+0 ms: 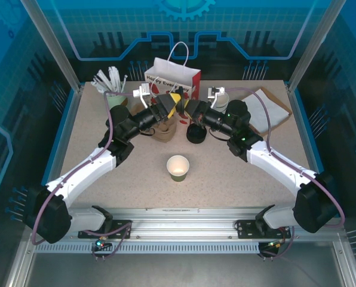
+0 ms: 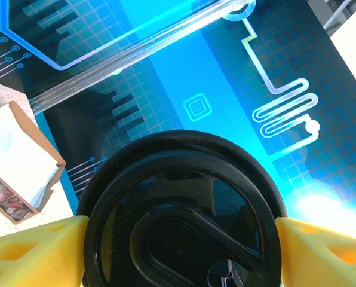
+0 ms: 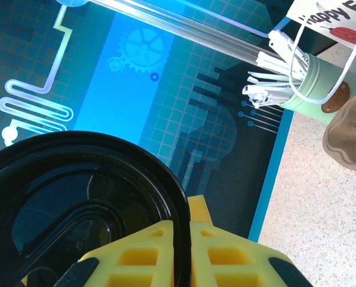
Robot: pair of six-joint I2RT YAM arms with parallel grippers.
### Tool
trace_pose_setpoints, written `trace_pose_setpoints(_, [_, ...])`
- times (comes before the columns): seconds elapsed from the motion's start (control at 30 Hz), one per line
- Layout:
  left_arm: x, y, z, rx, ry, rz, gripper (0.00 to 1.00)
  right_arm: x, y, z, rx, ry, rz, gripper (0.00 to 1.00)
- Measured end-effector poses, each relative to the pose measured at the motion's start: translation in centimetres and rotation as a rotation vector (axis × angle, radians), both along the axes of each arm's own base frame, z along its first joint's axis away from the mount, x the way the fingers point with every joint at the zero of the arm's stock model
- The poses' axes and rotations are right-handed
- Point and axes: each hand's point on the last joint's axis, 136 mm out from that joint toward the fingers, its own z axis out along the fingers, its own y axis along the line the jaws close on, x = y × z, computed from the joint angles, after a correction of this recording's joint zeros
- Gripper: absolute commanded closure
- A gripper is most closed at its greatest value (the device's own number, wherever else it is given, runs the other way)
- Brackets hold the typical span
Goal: Pack the takeout coffee
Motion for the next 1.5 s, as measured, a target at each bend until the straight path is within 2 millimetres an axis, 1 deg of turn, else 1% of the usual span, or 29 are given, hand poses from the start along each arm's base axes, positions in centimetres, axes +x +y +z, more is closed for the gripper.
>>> trace_pose_setpoints(0.1, [0.1,0.0,0.0,-0.001,0.001,0.004,0.29,0.0,0.0,0.0,-0.002,-0.002,-0.001,0.84])
trace_pose_setpoints(0.2, [0.2,0.1,0.0,-0.004,0.004,0.011,0.33,0.1,0.0,0.0,-0.005,-0.007,-0.004,0.78])
trace_pose_setpoints(0.3, [0.4,0.3,-0.3,-0.003,0.01,0.029,0.34,0.0,-0.1,-0.2,-0.017,-0.008,-0.005,0.68])
trace_pose_setpoints(0.4, [0.9,0.6,-1.6,0.015,0.026,0.064,0.34,0.0,-0.6,-0.4,-0.037,-0.008,-0.02,0.56])
trace_pose_setpoints(0.5, [1.2,1.2,-3.8,0.079,0.056,0.114,0.33,-0.3,-2.6,-0.8,-0.08,-0.015,-0.064,0.44])
trace_pose_setpoints(0.6, [0.9,2.3,-6.2,0.195,0.083,0.176,0.33,-0.8,-5.6,-1.2,-0.185,-0.037,-0.151,0.34])
trace_pose_setpoints(0.63, [0.6,2.6,-6.9,0.248,0.082,0.199,0.32,-1.2,-6.7,-1.4,-0.243,-0.057,-0.183,0.32])
trace_pose_setpoints(0.7, [-0.4,2.8,-8.1,0.355,0.071,0.225,0.32,-2.0,-8.2,-2.0,-0.363,-0.085,-0.219,0.28])
trace_pose_setpoints(0.8, [-3.0,2.2,-10.0,0.529,0.041,0.211,0.32,-3.0,-10.0,-4.1,-0.572,-0.104,-0.226,0.24])
trace_pose_setpoints(0.87, [-5.0,1.6,-12.0,0.667,0.025,0.169,0.32,-3.6,-11.1,-6.5,-0.718,-0.091,-0.203,0.22])
trace_pose_setpoints(0.97, [-7.4,1.0,-15.3,0.849,0.022,0.106,0.32,-4.5,-13.0,-9.8,-0.867,-0.038,-0.163,0.19])
trace_pose_setpoints(1.07, [-9.5,0.7,-18.4,1.028,0.026,0.03,0.32,-4.8,-15.1,-12.4,-0.954,0.01,-0.155,0.14])
trace_pose_setpoints(1.13, [-10.2,0.6,-19.7,1.12,0.022,-0.004,0.32,-5.1,-16.0,-13.7,-0.988,0.043,-0.146,0.14])
trace_pose_setpoints(1.23, [-10.2,0.7,-21.4,1.222,0.025,-0.032,0.32,-5.1,-16.1,-14.7,-1.014,0.059,-0.12,0.14])
trace_pose_setpoints(1.37, [-10.0,0.6,-23.3,1.306,0.045,-0.065,0.32,-5.0,-15.7,-15.7,-1.027,0.069,-0.083,0.12])
trace_pose_setpoints(1.4, [-9.9,0.6,-23.7,1.322,0.046,-0.072,0.32,-5.0,-15.7,-15.8,-1.028,0.069,-0.077,0.1])
trace_pose_setpoints(1.5, [-9.7,0.5,-24.4,1.353,0.05,-0.083,0.32,-5.1,-15.5,-15.7,-1.026,0.057,-0.063,0.09])
